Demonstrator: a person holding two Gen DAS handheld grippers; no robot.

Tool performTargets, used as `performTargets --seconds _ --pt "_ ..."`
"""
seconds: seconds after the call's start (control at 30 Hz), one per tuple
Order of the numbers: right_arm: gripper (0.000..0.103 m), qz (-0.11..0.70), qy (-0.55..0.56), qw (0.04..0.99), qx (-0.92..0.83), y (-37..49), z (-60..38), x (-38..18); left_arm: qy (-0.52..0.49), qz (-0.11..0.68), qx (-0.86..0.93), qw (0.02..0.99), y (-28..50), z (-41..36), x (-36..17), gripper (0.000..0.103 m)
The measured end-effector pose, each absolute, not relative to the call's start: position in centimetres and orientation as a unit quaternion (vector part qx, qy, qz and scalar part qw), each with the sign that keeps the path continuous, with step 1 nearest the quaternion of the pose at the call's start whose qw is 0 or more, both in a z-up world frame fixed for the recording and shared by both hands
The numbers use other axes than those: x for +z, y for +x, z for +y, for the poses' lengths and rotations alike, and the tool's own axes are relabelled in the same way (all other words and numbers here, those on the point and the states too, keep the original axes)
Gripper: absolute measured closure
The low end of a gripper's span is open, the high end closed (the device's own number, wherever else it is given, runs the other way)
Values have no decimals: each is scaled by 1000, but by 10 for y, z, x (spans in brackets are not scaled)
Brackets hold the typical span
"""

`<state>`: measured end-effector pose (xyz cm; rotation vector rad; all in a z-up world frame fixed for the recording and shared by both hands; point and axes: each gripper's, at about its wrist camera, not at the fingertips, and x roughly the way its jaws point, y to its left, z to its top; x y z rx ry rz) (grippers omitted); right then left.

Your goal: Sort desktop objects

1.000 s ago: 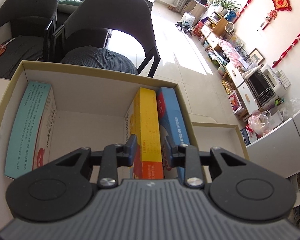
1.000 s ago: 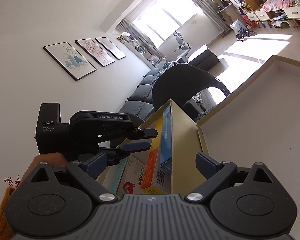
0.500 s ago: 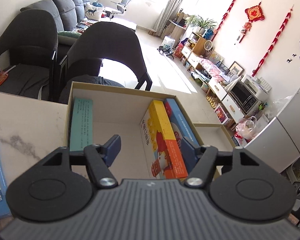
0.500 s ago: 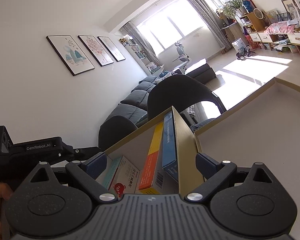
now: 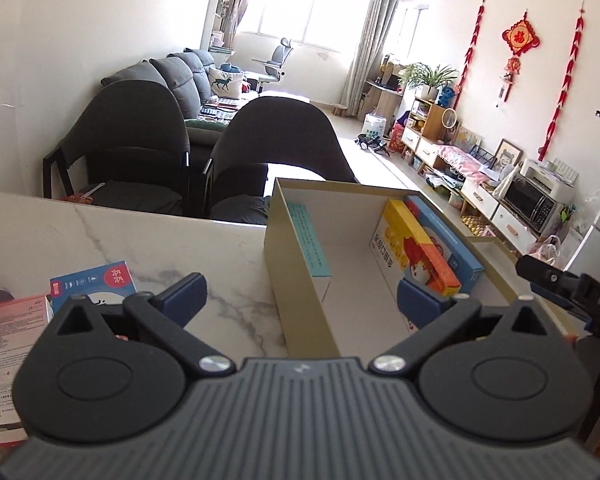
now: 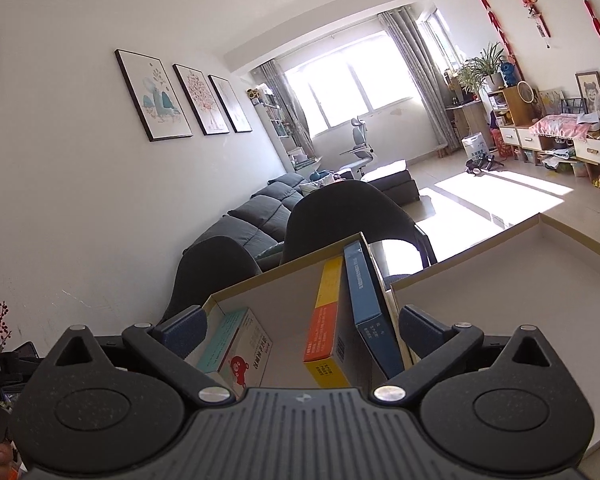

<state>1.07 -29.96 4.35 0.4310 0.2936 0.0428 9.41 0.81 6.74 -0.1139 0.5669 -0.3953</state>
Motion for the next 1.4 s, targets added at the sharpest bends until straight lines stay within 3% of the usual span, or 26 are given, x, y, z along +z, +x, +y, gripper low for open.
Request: performTargets --seconds 1.17,1.33,1.4 --pt "1 185 126 974 31 -2 -231 48 -55 289 -183 938 35 62 -1 0" --pt "13 229 56 971 36 26 -231 49 -31 280 -190 940 27 62 -15 0" --pt "26 260 33 964 44 46 -233 52 -25 279 -196 940 24 62 -20 0"
